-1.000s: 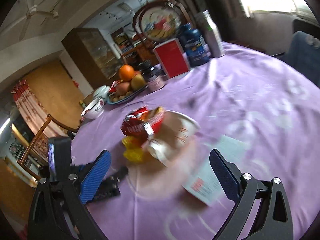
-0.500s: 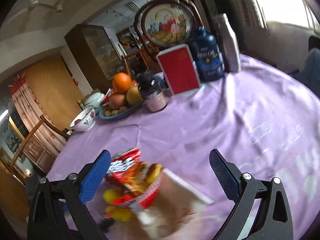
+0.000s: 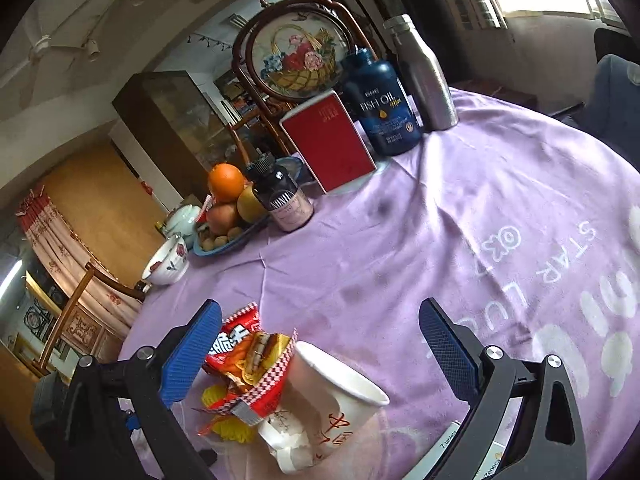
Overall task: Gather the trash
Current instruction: 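Reach the right tool toward the red chip bag and paper cup, then grasp the yellow spiky ball with the left tool while the right tool grasps the red chip bag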
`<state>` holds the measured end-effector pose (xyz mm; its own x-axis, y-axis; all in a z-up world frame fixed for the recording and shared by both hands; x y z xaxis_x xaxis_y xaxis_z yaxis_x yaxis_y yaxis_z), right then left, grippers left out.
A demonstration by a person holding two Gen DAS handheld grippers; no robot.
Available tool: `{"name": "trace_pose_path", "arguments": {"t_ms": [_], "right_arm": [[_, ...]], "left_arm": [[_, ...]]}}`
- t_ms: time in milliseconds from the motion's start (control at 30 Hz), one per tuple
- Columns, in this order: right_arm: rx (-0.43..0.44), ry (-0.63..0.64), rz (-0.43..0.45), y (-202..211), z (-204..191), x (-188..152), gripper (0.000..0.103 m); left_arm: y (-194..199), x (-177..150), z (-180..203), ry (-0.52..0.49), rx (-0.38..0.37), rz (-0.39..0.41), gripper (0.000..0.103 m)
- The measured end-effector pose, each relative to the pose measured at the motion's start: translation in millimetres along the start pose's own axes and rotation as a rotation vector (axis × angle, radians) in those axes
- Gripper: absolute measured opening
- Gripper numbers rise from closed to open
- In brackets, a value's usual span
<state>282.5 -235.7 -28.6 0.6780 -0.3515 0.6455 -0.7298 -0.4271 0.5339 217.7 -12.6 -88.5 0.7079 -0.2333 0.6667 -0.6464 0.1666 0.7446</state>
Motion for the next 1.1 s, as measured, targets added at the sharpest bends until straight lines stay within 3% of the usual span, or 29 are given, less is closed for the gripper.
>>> {"name": "trace_pose_path", "arguments": {"t_ms": [267, 367, 433, 533, 700, 800, 967, 1100], "right_arm": [[-0.020, 0.008, 0.098, 20.2, 2.9, 8.0, 0.097], [-0.010, -0.029, 0.099, 20.8, 11.6, 11.3, 0.097], [-0.008, -0.048, 0.097, 19.4, 15.9, 12.1, 0.097], [-0.013, -0.068, 0.086, 16.9, 20.9, 12.6, 0.097], [0.042, -0.099, 0.086, 19.9, 19.7, 12.9, 0.097], [0.033, -0.087, 0.081, 18.5, 16.8, 11.1, 0.097], [0.005, -0.065, 0.064, 13.3, 14.9, 8.0, 0.097], [0.018, -0.065, 0.075, 16.1, 13.8, 10.1, 0.097]], "left_arm": [[-12.3, 12.4, 24.4, -0.089, 0.051, -0.047, 0.096], [-26.5, 20.9, 21.3, -0.072, 0.065, -0.063, 0.095], [-33.8, 26.4, 16.1, -0.049, 0.069, -0.070, 0.089], [-32.4, 20.2, -5.8, -0.035, 0.145, -0.091, 0.088], [5.3, -18.2, -70.0, 0.040, 0.255, -0.117, 0.088], [22.4, -22.3, -73.9, 0.065, 0.216, -0.095, 0.088], [24.1, -4.3, -38.3, 0.019, 0.145, -0.033, 0.088], [-2.1, 2.7, -29.4, 0.000, 0.211, -0.068, 0.088]]}}
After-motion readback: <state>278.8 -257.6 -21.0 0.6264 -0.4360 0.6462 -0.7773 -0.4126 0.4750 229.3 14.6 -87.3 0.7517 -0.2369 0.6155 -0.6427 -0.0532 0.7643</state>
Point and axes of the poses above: each gripper's, at about its wrist camera, not at the fingertips, and y roughly against the way its jaws point, z to its right, x to its top, the point moved 3 cm from there along -y, roughly the way its jaws point, and after that the axes turned 1 degree about -z, right-handed, at the moved point
